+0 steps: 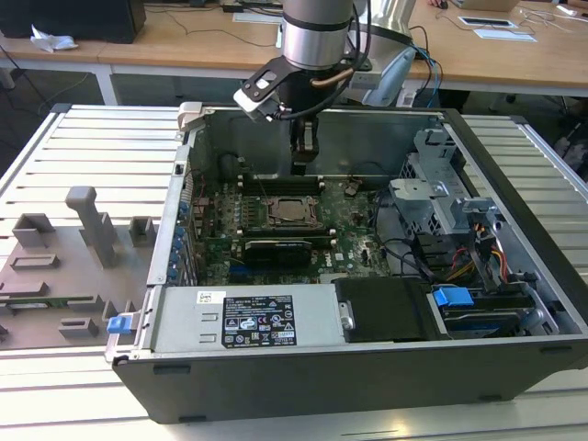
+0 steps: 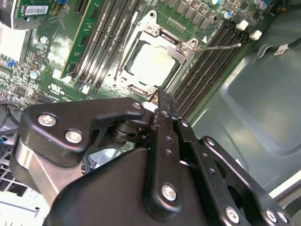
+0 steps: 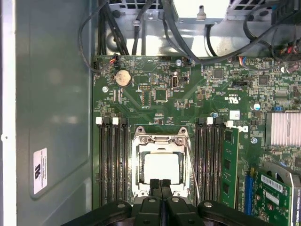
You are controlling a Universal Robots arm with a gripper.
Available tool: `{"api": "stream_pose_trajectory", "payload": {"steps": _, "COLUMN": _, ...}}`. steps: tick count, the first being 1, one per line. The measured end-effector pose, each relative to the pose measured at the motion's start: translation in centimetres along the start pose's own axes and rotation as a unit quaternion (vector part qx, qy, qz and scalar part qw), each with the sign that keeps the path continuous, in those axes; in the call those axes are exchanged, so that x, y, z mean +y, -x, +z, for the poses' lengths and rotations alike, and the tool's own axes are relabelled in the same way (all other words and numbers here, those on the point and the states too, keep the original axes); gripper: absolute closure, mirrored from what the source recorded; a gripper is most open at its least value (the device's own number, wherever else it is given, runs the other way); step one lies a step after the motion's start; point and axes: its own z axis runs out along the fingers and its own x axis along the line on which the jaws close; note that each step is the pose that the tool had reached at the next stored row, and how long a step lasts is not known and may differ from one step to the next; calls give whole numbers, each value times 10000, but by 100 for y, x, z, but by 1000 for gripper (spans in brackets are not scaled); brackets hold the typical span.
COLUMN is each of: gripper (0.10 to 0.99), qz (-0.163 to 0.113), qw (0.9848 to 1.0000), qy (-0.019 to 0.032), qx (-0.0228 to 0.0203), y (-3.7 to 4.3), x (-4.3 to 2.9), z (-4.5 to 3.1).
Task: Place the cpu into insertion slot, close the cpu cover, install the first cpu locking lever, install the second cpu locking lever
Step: 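Install the first cpu locking lever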
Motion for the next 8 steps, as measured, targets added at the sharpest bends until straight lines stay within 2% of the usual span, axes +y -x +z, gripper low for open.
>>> {"api": "stream_pose_trajectory", "payload": {"steps": 3, "gripper": 980, "qz": -354, "qw": 9994, "qy": -6, "qx": -4, "y": 0, "x": 0, "z": 0}}
{"api": "stream_pose_trajectory", "payload": {"steps": 4, "gripper": 980, "qz": -542, "qw": 9985, "qy": -9, "qx": -6, "y": 0, "x": 0, "z": 1}}
{"api": "stream_pose_trajectory", "payload": {"steps": 5, "gripper": 980, "qz": -743, "qw": 9972, "qy": -13, "qx": -9, "y": 0, "x": 0, "z": 0}}
{"api": "stream_pose_trajectory", "payload": {"steps": 6, "gripper": 980, "qz": -1004, "qw": 9949, "qy": -18, "qx": -12, "y": 0, "x": 0, "z": 0}}
{"api": "stream_pose_trajectory", "payload": {"steps": 8, "gripper": 980, "qz": -1229, "qw": 9924, "qy": -22, "qx": -14, "y": 0, "x": 0, "z": 1}}
